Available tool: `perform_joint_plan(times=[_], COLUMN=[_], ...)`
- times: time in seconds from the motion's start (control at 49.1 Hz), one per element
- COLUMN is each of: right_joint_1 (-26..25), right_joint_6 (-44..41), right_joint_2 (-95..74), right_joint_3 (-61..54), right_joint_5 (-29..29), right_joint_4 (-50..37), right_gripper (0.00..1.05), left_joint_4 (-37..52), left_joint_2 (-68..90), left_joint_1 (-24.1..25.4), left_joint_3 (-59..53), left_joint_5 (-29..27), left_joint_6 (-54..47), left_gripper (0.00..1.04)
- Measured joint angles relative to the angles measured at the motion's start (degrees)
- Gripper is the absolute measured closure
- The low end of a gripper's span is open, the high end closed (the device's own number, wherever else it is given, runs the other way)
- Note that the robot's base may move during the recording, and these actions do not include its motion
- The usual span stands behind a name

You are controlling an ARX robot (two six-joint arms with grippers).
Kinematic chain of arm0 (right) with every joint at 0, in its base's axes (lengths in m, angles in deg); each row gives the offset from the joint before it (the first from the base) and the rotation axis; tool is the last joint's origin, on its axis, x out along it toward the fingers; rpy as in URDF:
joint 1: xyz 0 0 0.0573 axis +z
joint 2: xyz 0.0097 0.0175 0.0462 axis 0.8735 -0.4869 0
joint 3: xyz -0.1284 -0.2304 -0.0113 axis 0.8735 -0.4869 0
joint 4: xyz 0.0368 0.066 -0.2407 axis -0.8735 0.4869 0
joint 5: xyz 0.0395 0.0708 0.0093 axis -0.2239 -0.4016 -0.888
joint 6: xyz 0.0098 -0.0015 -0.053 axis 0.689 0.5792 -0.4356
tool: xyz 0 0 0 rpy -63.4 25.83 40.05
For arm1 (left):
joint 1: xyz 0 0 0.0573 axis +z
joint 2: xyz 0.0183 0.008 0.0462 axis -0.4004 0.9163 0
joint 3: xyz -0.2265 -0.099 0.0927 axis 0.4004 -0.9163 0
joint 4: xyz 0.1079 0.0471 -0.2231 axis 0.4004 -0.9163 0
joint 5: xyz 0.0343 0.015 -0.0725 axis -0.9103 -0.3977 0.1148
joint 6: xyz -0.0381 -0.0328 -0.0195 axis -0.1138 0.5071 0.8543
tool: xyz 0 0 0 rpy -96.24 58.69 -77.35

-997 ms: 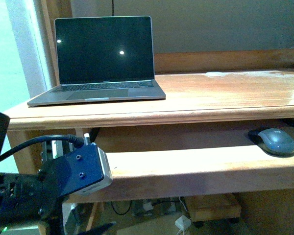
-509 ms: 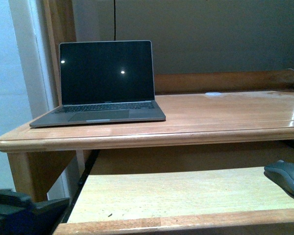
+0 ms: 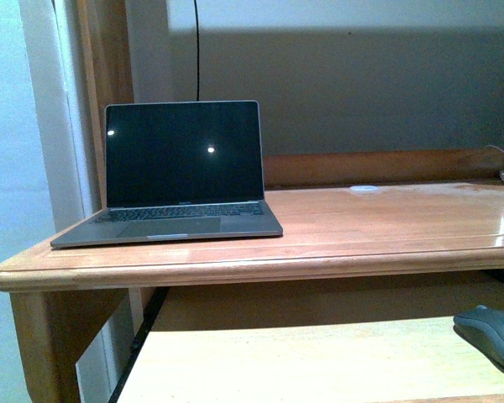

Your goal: Place mouse

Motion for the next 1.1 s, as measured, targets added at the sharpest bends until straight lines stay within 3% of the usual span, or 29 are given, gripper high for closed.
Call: perform_joint_plan(times=[0.142,0.346,0.448,0.55,0.855,1.099], right_joint_1=[4.33,11.23,12.26,11.96,8.76,6.36], right_joint_6=[0.15,-4.79,-8.15,-11.63,-15.5,-17.53], right_joint_2=[-18.29,-42.32,-51.54,-58.84,-69.22,-74.9], right_joint_3=[9.9,23.76,27.78,31.61,38.56,40.87], right_joint_5=[-0.28,-0.13,1.14,4.42,10.36,11.87], right_joint_4=[-11.17,-11.91,-10.58,-11.8,-12.41,-10.32], right_gripper=[0.07,0.07,0.07,0.07,0.07,0.07], left_joint_4=[-2.69,-7.32,-5.73,-9.77,-17.88,-23.82], left_joint_2=[-4.7,-11.26,-12.44,-16.74,-25.53,-31.67], left_joint_1=[2.29,4.9,6.88,11.15,11.37,11.39], left_joint_3=[-1.79,-3.78,-5.84,-6.6,-6.6,-6.6], left_joint_5=[1.9,4.63,7.21,10.19,10.75,10.75], left_joint_6=[-0.2,-0.42,-0.42,-0.5,-0.5,-0.5], left_gripper=[1.02,1.02,1.02,1.02,1.02,1.02])
